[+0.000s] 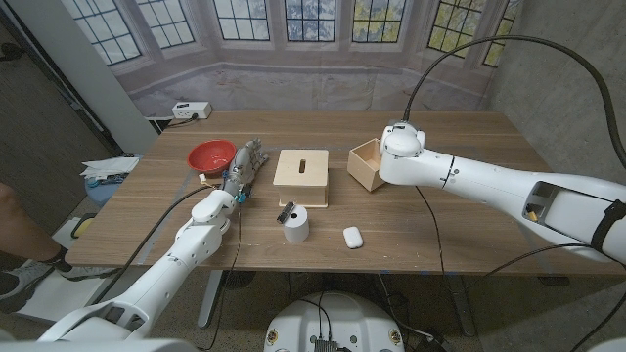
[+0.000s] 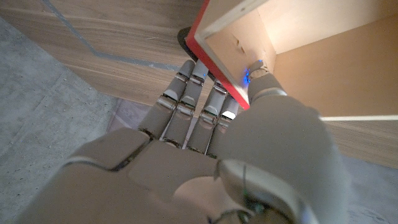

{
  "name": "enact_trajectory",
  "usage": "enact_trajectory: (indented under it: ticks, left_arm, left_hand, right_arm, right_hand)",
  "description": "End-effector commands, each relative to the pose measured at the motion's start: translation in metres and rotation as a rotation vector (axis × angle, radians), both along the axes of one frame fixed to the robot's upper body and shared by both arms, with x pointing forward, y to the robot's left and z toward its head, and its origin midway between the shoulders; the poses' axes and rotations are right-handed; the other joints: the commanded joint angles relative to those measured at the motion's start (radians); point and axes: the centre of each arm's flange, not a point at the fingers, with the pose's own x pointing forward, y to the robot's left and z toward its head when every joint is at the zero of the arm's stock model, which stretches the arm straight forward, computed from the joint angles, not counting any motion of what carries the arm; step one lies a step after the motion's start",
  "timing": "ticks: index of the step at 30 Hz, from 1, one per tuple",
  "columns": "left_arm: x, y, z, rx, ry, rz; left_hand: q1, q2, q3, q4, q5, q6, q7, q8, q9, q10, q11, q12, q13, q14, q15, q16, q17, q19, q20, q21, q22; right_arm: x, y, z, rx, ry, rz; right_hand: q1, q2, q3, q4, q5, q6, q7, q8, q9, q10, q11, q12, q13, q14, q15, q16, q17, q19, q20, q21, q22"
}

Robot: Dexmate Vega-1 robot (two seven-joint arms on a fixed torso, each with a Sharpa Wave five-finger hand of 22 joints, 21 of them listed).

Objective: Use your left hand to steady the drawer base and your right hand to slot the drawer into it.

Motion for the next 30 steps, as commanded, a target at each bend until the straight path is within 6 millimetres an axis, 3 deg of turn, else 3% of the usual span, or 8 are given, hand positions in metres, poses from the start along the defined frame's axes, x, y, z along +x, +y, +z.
enact_trajectory:
  ticks: [1, 30]
  left_arm:
    - [-0.013, 0.0, 0.015, 0.023, -0.054, 0.018]
    - [-0.015, 0.004, 0.017, 0.055, -0.079, 0.043]
  left_hand:
    - [-0.006, -0.005, 0.009, -0.001, 0.0, 0.002, 0.005, -0.003, 0.006, 0.009, 0.003, 0.002, 0.005, 0.003, 0.002, -0.004, 0.003, 0.002, 0.004, 0.002, 0.002]
    - [-0.006, -0.006, 0.014, -0.005, 0.0, 0.004, 0.006, -0.003, 0.005, 0.009, 0.003, 0.001, 0.005, 0.004, 0.001, -0.004, 0.002, 0.004, 0.004, 0.002, 0.002]
  right_arm:
    - [-0.005, 0.004, -0.006, 0.038, 0.008, -0.02]
    - [-0.018, 0.021, -0.011, 0.045, 0.021, -0.116]
  right_hand:
    - [0.006, 0.011, -0.002, 0.003, 0.001, 0.008, 0.006, -0.004, 0.004, 0.009, 0.002, 0.007, 0.002, 0.011, -0.128, 0.003, 0.003, 0.011, -0.034, 0.006, 0.005]
    - [0.006, 0.017, -0.01, 0.007, -0.002, 0.015, 0.018, -0.009, 0.005, 0.012, 0.018, 0.004, 0.002, 0.025, -0.122, 0.005, 0.005, 0.024, -0.019, 0.008, 0.005]
